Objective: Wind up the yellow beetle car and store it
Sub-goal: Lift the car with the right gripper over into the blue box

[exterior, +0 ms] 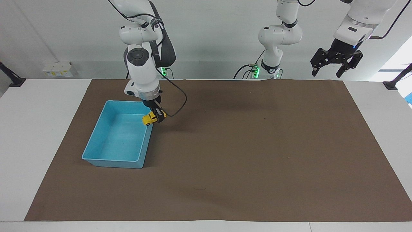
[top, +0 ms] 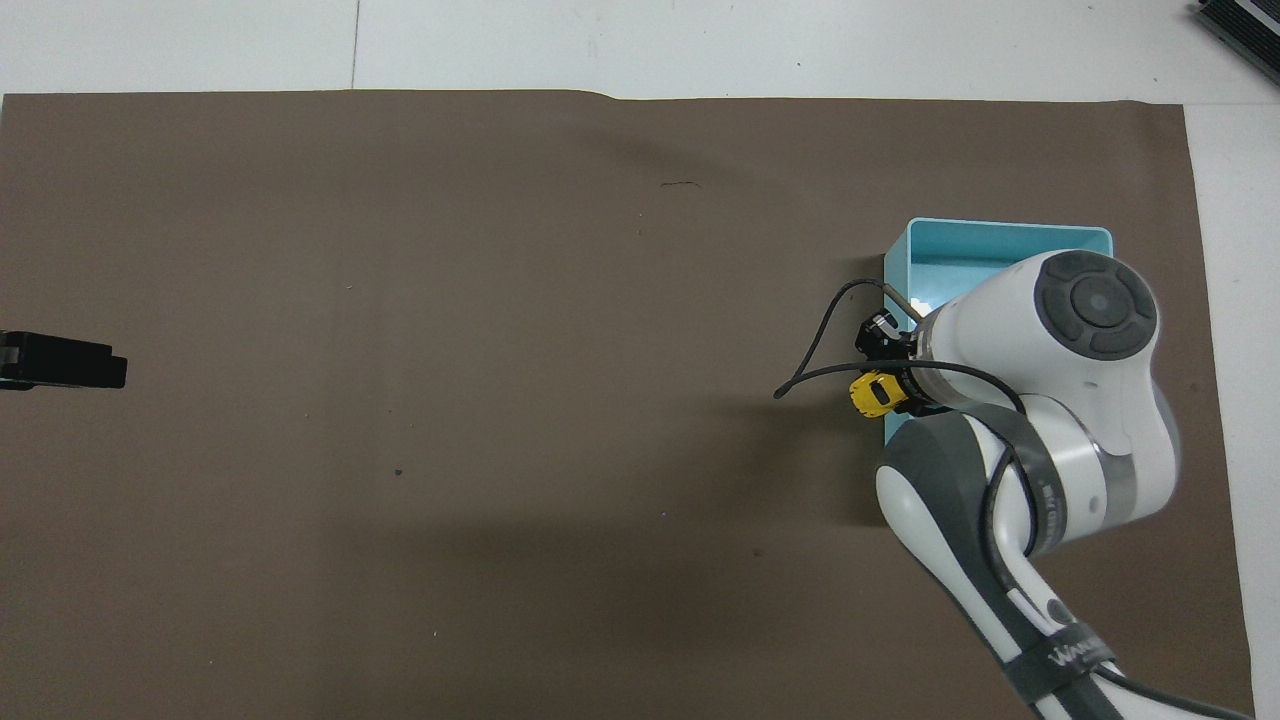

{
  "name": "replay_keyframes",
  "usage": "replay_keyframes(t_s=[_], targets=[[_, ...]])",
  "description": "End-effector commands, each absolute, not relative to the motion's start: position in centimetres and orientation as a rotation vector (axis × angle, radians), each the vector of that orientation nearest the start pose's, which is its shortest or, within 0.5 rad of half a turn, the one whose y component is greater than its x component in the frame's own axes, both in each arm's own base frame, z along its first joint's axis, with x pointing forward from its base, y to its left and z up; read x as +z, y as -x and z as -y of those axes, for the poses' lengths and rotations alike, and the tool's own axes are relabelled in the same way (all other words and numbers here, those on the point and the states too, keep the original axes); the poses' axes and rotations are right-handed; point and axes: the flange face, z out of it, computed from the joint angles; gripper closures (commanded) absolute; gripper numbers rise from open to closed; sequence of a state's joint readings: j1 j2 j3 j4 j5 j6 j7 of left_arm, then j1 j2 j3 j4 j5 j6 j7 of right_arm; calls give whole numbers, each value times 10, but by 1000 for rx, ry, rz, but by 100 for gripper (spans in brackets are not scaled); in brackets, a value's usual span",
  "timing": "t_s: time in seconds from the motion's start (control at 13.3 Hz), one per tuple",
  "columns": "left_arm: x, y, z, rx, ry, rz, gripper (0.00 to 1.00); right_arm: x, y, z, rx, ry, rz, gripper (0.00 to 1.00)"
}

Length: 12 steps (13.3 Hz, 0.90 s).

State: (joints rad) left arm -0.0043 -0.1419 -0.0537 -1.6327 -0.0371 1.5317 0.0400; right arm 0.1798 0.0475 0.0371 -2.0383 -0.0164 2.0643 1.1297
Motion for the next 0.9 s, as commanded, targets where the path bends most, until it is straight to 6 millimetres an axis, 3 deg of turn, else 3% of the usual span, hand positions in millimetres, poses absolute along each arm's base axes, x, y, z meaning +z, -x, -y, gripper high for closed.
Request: replay_keyframes(t_s=[0.0,0.53,0.82], targets=[[671,-497,39,-43,3178,-171,0,417,-548,-87,34,2932,-1207,100],[671,-498,32,-41,3178,-152,0,405,-540,-1,93,3092,-707,100],[671,-498,30,-41,3179,-147,0,399,-532,26,94,3179,-331,100]])
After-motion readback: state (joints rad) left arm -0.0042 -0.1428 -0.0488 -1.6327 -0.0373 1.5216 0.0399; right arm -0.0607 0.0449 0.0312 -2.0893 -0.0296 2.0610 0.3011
